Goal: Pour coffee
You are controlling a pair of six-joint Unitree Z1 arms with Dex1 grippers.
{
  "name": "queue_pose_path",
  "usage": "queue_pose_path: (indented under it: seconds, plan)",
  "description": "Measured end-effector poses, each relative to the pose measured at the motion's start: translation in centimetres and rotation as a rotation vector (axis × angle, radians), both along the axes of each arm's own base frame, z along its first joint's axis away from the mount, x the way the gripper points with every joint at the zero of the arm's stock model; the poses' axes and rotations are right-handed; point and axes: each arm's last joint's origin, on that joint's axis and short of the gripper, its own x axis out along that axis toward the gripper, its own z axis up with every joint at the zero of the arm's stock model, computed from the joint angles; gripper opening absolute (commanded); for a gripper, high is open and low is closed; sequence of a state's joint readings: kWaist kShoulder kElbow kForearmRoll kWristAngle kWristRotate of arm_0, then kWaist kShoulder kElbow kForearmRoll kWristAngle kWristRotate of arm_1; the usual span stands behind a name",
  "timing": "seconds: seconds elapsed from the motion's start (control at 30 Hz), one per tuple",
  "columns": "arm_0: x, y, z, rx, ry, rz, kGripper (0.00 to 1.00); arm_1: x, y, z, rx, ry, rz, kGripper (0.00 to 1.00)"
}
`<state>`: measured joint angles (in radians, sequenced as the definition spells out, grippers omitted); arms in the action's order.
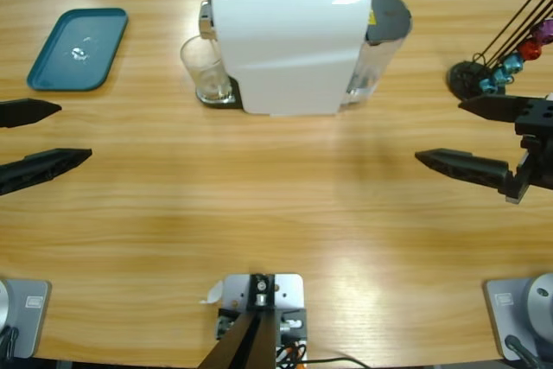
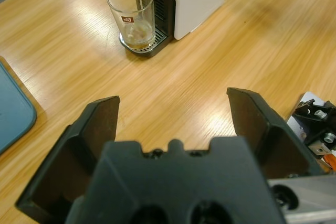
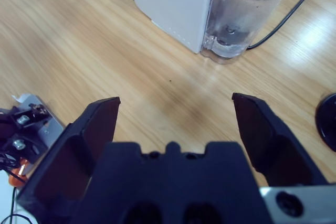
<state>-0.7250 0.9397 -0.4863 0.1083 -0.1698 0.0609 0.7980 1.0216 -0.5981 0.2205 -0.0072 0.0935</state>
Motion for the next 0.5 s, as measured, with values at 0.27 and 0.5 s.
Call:
queue_pose_path:
  seconds: [0.27,0.5]
  plan:
    - [-0.02,0.16,-0.41,0.015,0.004,0.021,0.889,-0.33,-0.49,-0.84,0.005,-0.018,-0.02,0.916]
    - [-0.01,0.16,-0.43,0.003,0.016,0.033,0.89,-0.26,-0.42,-0.97,0.017,-0.021,-0.024,0.887]
